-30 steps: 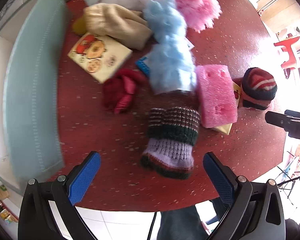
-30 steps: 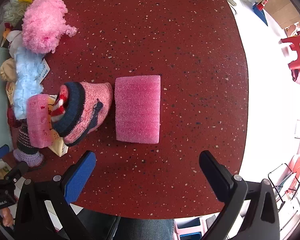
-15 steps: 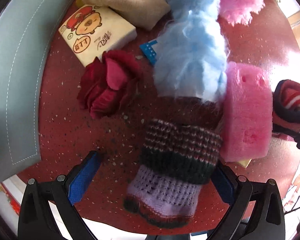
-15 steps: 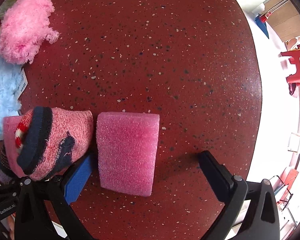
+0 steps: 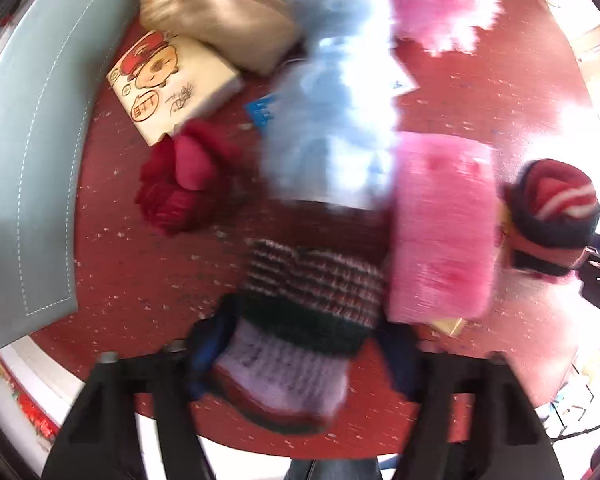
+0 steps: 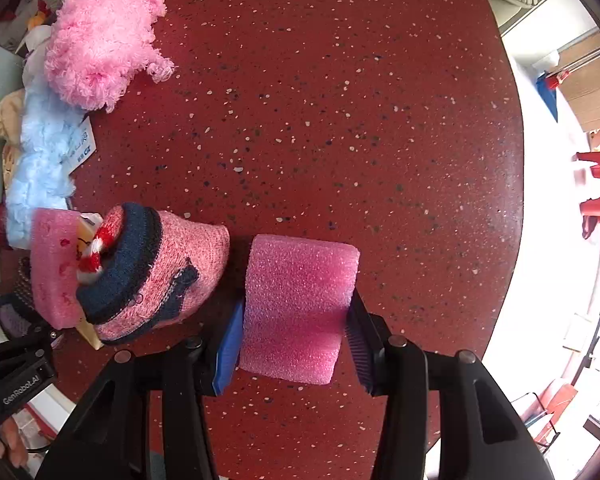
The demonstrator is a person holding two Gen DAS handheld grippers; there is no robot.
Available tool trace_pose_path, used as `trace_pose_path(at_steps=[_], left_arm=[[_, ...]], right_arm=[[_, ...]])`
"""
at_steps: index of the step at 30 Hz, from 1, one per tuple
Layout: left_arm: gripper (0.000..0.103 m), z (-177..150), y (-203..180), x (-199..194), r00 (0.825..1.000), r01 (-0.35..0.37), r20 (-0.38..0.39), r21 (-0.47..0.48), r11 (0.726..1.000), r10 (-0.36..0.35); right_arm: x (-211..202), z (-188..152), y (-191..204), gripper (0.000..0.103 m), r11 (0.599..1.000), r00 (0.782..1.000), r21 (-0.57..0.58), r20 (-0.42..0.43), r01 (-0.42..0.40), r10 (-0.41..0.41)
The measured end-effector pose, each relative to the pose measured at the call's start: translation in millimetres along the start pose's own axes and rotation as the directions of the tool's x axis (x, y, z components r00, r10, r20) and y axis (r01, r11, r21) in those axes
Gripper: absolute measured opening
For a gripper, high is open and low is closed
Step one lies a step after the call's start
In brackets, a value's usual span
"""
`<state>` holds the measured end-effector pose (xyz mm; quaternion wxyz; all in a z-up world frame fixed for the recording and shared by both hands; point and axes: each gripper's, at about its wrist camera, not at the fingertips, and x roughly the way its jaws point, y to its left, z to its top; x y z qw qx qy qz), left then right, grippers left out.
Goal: Organize soft objects
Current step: 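Grasp the purple knit sock with the left tool while the right tool grasps the pink foam sponge, then carry the sock with the left tool while the right tool carries the sponge into the white box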
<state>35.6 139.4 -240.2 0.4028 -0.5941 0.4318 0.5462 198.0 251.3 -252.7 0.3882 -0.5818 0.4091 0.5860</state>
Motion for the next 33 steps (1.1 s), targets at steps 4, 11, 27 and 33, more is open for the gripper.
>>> trace_pose_path(at_steps=[4, 11, 27, 33], left_arm=[[0.042, 3.1, -5.3, 3.5, 0.999, 0.006, -0.036, -0.023, 1.000, -0.007], [0.041, -23.4, 1.5, -7.2, 0.999, 0.020, -0.033, -0.007, 1.000, -0.020], [0.042, 39.1, 9.2, -69.3, 0.991, 0.014, 0.132, -0.022, 1.000, -0.011], [0.042, 7.2, 15.9, -115.8, 0.982, -0.007, 0.188, -0.043, 0.999, 0.015]], right_arm=[[3.9, -3.3, -8.9, 0.051, 0.997, 0.995, 0.031, -0.062, -0.071, 0.073], [-6.8, -45.9, -32.5, 0.051, 0.986, 0.980, 0.037, -0.111, -0.163, 0.166], [-89.7, -35.6, -14.6, 0.051, 0.973, 0.977, -0.081, -0.026, -0.215, 0.213], [-111.0, -22.8, -10.8, 0.051, 0.967, 0.971, -0.103, 0.022, -0.233, 0.237]])
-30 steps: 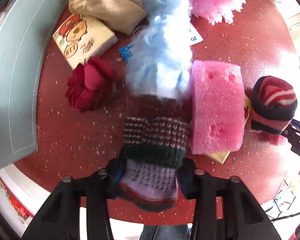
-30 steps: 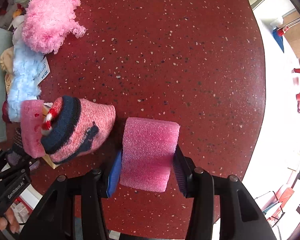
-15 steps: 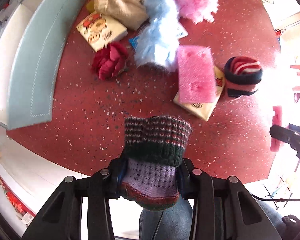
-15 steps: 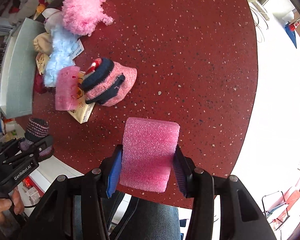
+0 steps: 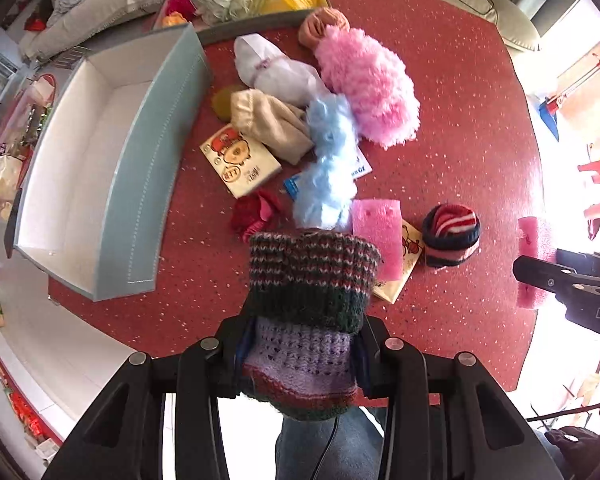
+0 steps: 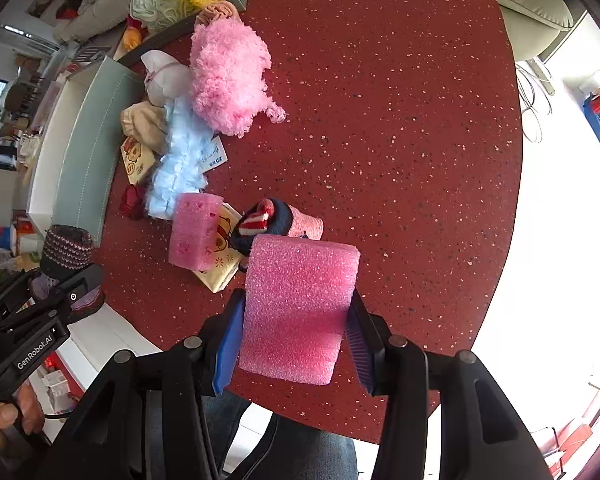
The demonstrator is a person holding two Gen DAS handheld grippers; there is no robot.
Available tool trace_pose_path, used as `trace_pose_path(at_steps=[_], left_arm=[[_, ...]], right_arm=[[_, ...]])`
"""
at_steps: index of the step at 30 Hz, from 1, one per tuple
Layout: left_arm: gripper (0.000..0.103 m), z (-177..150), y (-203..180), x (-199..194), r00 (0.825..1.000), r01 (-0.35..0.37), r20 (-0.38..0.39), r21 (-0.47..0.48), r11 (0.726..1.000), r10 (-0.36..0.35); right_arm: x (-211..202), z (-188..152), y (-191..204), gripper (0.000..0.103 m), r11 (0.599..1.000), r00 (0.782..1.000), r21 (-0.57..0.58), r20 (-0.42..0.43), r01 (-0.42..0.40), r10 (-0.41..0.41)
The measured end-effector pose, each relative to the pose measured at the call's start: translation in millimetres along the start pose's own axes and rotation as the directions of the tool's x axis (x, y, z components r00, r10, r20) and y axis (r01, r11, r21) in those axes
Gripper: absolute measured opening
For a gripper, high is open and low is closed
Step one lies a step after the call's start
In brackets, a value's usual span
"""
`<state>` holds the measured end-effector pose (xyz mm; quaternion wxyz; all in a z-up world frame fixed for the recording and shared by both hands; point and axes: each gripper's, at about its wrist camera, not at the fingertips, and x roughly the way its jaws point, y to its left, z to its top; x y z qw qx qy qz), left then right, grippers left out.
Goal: Organize soft objects
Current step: 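Carry the sock with the left tool while the right tool carries the sponge into the white box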
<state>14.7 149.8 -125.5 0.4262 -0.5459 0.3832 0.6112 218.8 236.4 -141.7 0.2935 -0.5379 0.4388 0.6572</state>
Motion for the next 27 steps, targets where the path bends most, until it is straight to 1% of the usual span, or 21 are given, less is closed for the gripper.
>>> trace_pose_path(at_steps=[2, 4, 8, 12, 14, 17, 19, 21, 24, 27], left_arm=[[0.042, 0.1, 1.4, -17.7, 1.000, -0.003, 0.007, -0.006, 1.000, 0.003], [0.042, 2.3, 5.2, -26.6, 1.000, -0.007, 0.024, -0.001, 1.000, 0.007], [0.042, 7.7, 11.9, -33.8, 0.999, 0.004, 0.035, 0.027, 1.000, -0.005], [0.042, 12.2, 21.3, -32.8, 0.999, 0.006, 0.042, 0.102, 0.995, -0.010], [0.042, 16.1, 29.9, -31.9, 0.999, 0.020, 0.037, 0.141, 0.990, -0.026], [0.042, 23.9, 46.8, -31.8, 0.999, 0.042, 0.023, 0.200, 0.979, -0.048], [0.042, 30.8, 61.0, -32.8, 0.998, 0.047, 0.026, 0.222, 0.974, -0.054], [0.042, 38.3, 76.2, -34.0, 0.997, 0.062, 0.031, 0.230, 0.971, -0.071], [0.042, 46.9, 99.6, -35.2, 0.996, 0.071, 0.038, 0.224, 0.972, -0.081], [0.042, 52.7, 123.1, -38.8, 0.993, 0.089, 0.061, 0.195, 0.977, -0.103]], right_arm=[[-3.6, 0.5, 1.1, 0.051, 1.000, 1.000, 0.006, 0.010, -0.001, 0.000], [-5.6, 2.2, 2.1, 0.051, 1.000, 1.000, 0.017, 0.026, 0.001, -0.001], [-17.4, 3.6, 0.6, 0.051, 0.998, 0.997, 0.068, 0.072, 0.002, -0.007], [-12.7, 2.0, 5.1, 0.051, 0.988, 0.997, 0.154, 0.083, -0.019, 0.006], [-8.4, 1.2, 7.2, 0.051, 0.976, 0.996, 0.213, 0.093, -0.037, 0.018], [-2.5, 0.6, 15.6, 0.051, 0.953, 0.994, 0.300, 0.109, -0.043, 0.010], [0.8, 1.2, 26.2, 0.051, 0.937, 0.993, 0.345, 0.114, -0.050, 0.011], [3.4, 6.2, 41.5, 0.051, 0.930, 0.993, 0.363, 0.116, -0.056, 0.015], [2.7, 16.8, 70.0, 0.051, 0.938, 0.993, 0.345, 0.120, -0.034, -0.009], [0.6, 30.2, 100.7, 0.051, 0.954, 0.993, 0.299, 0.118, -0.012, -0.025]])
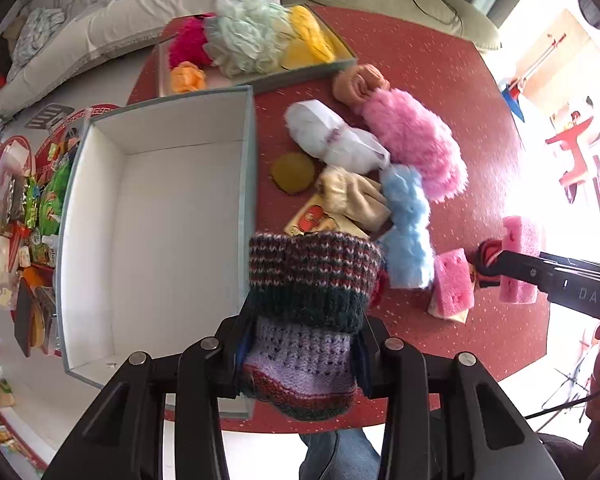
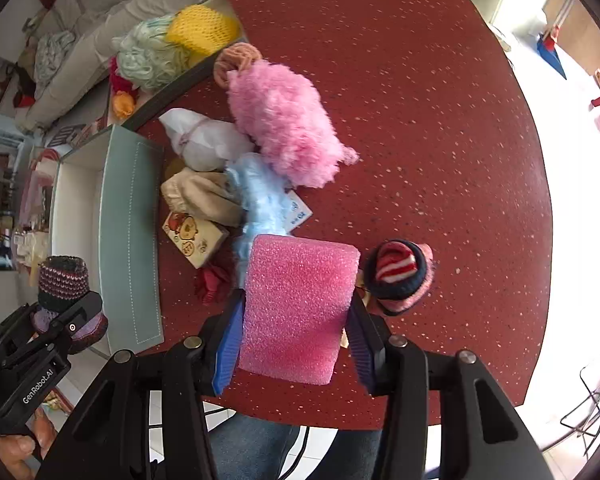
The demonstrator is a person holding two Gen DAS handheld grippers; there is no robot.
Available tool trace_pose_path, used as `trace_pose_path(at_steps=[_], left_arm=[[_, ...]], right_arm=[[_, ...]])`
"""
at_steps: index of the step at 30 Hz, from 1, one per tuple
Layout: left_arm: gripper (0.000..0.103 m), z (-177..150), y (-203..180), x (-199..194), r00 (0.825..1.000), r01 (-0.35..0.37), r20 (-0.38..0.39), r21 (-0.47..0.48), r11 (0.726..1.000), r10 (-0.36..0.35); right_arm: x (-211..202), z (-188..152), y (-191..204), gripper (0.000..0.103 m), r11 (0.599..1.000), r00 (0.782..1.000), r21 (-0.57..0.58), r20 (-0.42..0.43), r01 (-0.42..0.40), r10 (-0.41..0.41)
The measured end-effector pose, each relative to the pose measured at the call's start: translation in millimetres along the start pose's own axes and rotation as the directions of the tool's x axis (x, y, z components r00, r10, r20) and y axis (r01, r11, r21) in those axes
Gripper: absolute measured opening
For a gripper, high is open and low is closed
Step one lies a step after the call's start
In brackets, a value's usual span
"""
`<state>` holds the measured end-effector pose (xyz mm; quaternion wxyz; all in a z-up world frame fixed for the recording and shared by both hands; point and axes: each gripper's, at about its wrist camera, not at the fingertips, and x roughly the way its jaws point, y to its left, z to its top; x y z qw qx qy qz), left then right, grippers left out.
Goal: Organize soft objects
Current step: 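Carry the sock with the left tool while the right tool carries the sponge into the white box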
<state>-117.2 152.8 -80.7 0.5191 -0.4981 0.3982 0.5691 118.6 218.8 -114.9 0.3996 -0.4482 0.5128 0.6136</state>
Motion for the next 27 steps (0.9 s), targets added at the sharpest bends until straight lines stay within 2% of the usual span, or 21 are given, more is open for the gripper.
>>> trace_pose_path(at_steps=[6, 11, 19, 27], left_arm=[[0.042, -0.7, 44.8, -2.7, 0.999, 0.014, 0.031, -0.080, 0.997, -0.012], [0.042, -8.4, 80.1, -5.2, 0.998, 0.024, 0.064, -0.174, 0.984, -0.013], [0.042, -21.3, 129.2, -4.2, 0.996, 0.009, 0.085, -0.314, 0.949, 0.018], [0.042, -21.2, 150.5, 14.4, 0.998, 0.000, 0.055, -0.368, 0.930, 0.022]], right_arm=[[-4.4, 10.9, 67.6, 0.051, 0.991, 0.999, -0.132, 0.004, 0.035, -0.034], [-4.9, 18.2, 120.1, 0.052, 0.967, 0.999, -0.249, 0.003, 0.052, -0.053], [0.8, 27.1, 192.1, 0.052, 0.919, 0.999, -0.394, -0.014, 0.020, -0.028], [24.9, 30.9, 246.5, 0.051, 0.866, 0.998, -0.499, -0.062, -0.012, -0.022]])
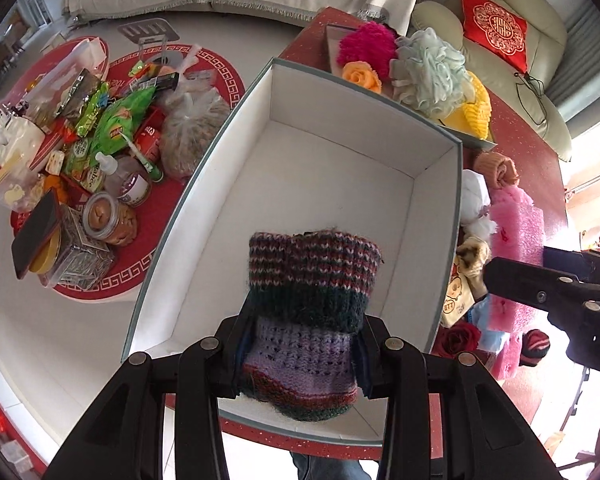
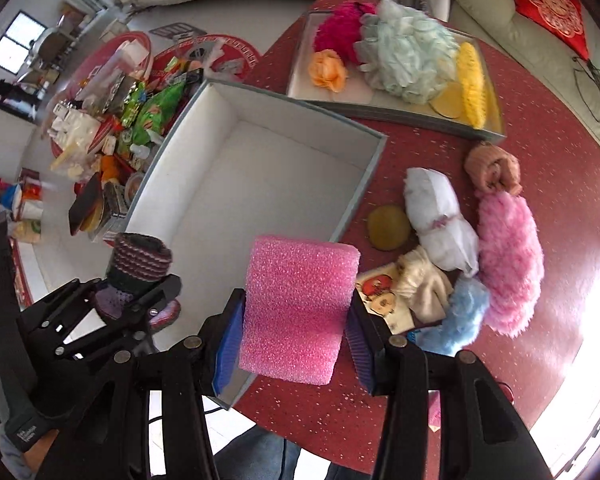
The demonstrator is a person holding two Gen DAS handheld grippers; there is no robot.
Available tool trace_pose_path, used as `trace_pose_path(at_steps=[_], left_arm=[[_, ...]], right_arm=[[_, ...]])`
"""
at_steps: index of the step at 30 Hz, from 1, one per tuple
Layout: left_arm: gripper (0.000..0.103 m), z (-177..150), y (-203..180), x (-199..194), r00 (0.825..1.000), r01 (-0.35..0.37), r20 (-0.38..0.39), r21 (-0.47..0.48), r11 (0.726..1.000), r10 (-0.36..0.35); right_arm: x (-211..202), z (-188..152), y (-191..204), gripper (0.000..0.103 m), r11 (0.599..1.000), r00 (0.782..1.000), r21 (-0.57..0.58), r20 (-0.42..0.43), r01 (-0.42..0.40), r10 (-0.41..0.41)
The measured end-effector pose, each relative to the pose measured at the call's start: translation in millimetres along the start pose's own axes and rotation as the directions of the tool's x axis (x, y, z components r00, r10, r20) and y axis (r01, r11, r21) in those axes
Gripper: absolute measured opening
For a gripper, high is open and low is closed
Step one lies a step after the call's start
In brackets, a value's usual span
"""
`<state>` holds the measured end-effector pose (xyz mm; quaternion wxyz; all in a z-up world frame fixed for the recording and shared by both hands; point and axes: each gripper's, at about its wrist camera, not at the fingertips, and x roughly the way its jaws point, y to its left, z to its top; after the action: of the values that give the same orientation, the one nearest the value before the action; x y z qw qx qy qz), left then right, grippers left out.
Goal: Organize soft objects
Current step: 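Carry the sock with the left tool while the right tool carries the sponge into the white box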
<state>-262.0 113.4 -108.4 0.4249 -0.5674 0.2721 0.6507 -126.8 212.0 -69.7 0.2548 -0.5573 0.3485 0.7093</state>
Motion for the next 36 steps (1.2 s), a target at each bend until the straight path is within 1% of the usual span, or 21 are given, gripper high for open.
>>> trace_pose_path(at_steps=[7, 16, 21, 36], left_arm=[[0.042, -7.3, 2.6, 11.1, 1.000, 0.015, -0.019, -0.035, 0.999, -0.016], [0.042, -14.6, 10.8, 21.2, 0.999, 0.021, -0.043, -0.070, 0.997, -0.024], [0.042, -15.0, 16.9, 27.0, 0.998, 0.023, -0.055, -0.077, 0.997, -0.027], [0.042, -19.7, 22.9, 43.9, 0.995, 0.026, -0.098, -0.058, 0.998, -0.032]], right_arm=[[17.5, 16.8, 23.1, 0.051, 0.997, 0.999, -0.077, -0.034, 0.002, -0.005], [33.2, 23.2, 38.1, 0.051, 0.991, 0.996, -0.128, -0.077, 0.024, -0.034], [42.4, 21.9, 40.2, 0.051, 0.991, 0.994, -0.129, -0.103, 0.027, -0.041], [60.5, 21.8, 44.4, 0.052, 0.992, 0.988, -0.119, -0.139, 0.048, -0.065]])
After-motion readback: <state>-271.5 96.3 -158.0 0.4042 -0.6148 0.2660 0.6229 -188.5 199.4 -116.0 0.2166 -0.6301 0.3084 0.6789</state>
